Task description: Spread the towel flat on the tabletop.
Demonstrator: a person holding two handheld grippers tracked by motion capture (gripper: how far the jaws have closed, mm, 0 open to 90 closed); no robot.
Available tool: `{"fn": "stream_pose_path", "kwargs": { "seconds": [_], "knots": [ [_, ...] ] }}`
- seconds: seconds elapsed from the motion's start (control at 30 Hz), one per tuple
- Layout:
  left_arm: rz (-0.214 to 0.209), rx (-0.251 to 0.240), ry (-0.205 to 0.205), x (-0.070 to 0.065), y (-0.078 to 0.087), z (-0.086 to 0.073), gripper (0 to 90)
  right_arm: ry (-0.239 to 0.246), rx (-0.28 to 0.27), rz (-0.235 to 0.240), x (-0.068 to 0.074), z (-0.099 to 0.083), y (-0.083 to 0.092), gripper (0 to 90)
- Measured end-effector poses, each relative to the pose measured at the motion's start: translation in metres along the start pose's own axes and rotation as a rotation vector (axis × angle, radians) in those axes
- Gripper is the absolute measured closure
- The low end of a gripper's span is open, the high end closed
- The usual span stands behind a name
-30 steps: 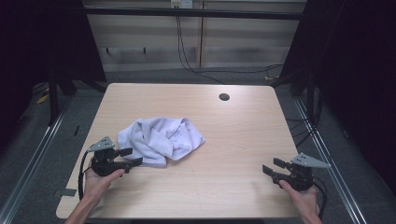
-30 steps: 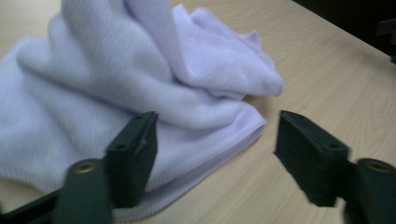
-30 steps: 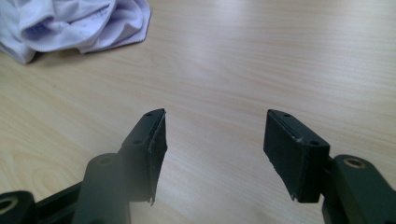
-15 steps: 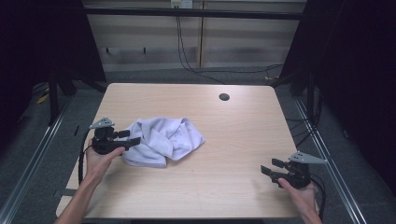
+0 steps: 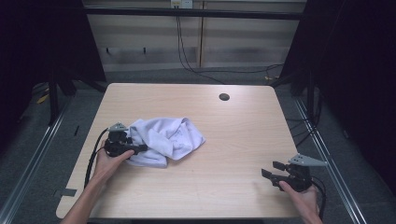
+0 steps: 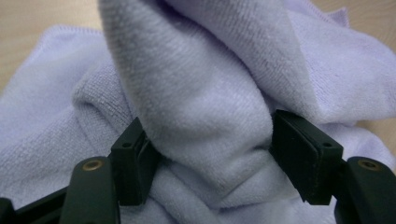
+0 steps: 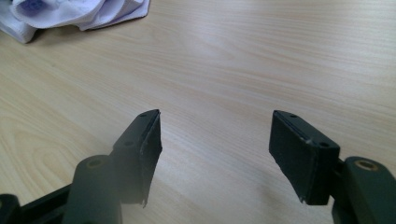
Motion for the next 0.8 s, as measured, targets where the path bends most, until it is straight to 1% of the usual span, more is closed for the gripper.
{"fn": "stream_pose_path", "kwargs": {
  "seconds": [0.03, 0.07, 0.1, 0.13, 0.17, 0.2, 0.23, 0.27, 0.33, 0.4, 0.43, 0.5, 0.53, 0.57, 0.6, 0.63, 0.67, 0.7, 0.73, 0.77, 0.8],
  "knots": [
    [0.011, 0.006, -0.022, -0.002, -0.001, -0.001, 35.7, 0.005, 0.002, 0.005, 0.001, 0.0, -0.001, 34.4],
    [0.014, 0.014, -0.042, -0.004, -0.001, -0.002, 39.9, 0.005, 0.007, 0.003, 0.001, 0.0, -0.001, 34.4],
    [0.002, 0.018, -0.049, -0.009, 0.0, -0.003, 46.0, 0.004, 0.008, 0.01, 0.002, 0.0, -0.003, 34.4],
    [0.004, 0.02, -0.071, -0.013, 0.001, -0.005, 48.3, 0.005, 0.009, 0.01, 0.002, 0.001, -0.004, 34.4],
    [0.002, 0.018, -0.083, -0.018, 0.001, -0.006, 49.7, 0.005, 0.013, 0.011, 0.002, 0.0, -0.004, 34.4],
    [0.002, 0.018, -0.083, -0.018, 0.001, -0.006, 50.5, 0.005, 0.013, 0.011, 0.002, 0.0, -0.004, 34.4],
    [-0.016, 0.023, -0.084, -0.024, 0.002, -0.007, 50.5, 0.002, 0.015, 0.012, 0.002, 0.0, -0.004, 34.4],
    [-0.029, 0.018, -0.088, -0.028, 0.002, -0.009, 52.4, 0.004, 0.018, 0.014, 0.001, 0.0, -0.005, 34.4],
    [-0.036, 0.017, -0.1, -0.037, 0.004, -0.012, 52.6, 0.002, 0.018, 0.016, 0.002, 0.0, -0.006, 34.4],
    [-0.055, 0.014, -0.105, -0.051, 0.005, -0.015, 52.6, -0.001, 0.013, 0.019, 0.002, 0.002, -0.006, 34.6],
    [-0.058, 0.014, -0.113, -0.058, 0.005, -0.017, 52.6, -0.002, 0.011, 0.019, 0.003, 0.002, -0.006, 34.7],
    [-0.081, 0.019, -0.131, -0.076, 0.006, -0.02, 52.4, 0.005, 0.008, 0.025, 0.005, 0.005, -0.008, 35.8],
    [-0.085, 0.019, -0.137, -0.082, 0.006, -0.021, 52.2, 0.006, 0.01, 0.028, 0.006, 0.006, -0.009, 36.3],
    [-0.097, 0.024, -0.154, -0.093, 0.006, -0.022, 51.8, 0.009, 0.01, 0.028, 0.007, 0.006, -0.01, 36.4],
    [-0.128, 0.03, -0.169, -0.11, 0.007, -0.025, 50.4, 0.016, 0.016, 0.041, 0.012, 0.009, -0.014, 38.7],
    [-0.128, 0.03, -0.169, -0.11, 0.007, -0.025, 48.9, 0.018, 0.018, 0.047, 0.014, 0.009, -0.015, 39.8],
    [-0.15, 0.03, -0.192, -0.12, 0.008, -0.027, 48.9, 0.018, 0.018, 0.047, 0.014, 0.009, -0.015, 39.8],
    [-0.173, 0.039, -0.222, -0.132, 0.01, -0.03, 48.0, 0.033, 0.025, 0.06, 0.02, 0.011, -0.019, 42.5],
    [-0.185, 0.047, -0.23, -0.137, 0.012, -0.031, 48.0, 0.033, 0.025, 0.06, 0.02, 0.011, -0.019, 42.5],
    [-0.22, 0.055, -0.239, -0.145, 0.016, -0.032, 46.9, 0.04, 0.026, 0.063, 0.022, 0.012, -0.02, 43.7],
    [-0.231, 0.056, -0.242, -0.148, 0.02, -0.032, 45.0, 0.049, 0.034, 0.073, 0.027, 0.013, -0.022, 44.6]
  ]
}}
Point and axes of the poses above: each handheld gripper's, and its own axes: y roughly backward along the jaws, z roughly out of its top, x roughly to its left, the point moved 8 cm from there along -y, roughly forward along the jaws, and after that the axes turned 9 degrees about z, right-handed, at the moved point
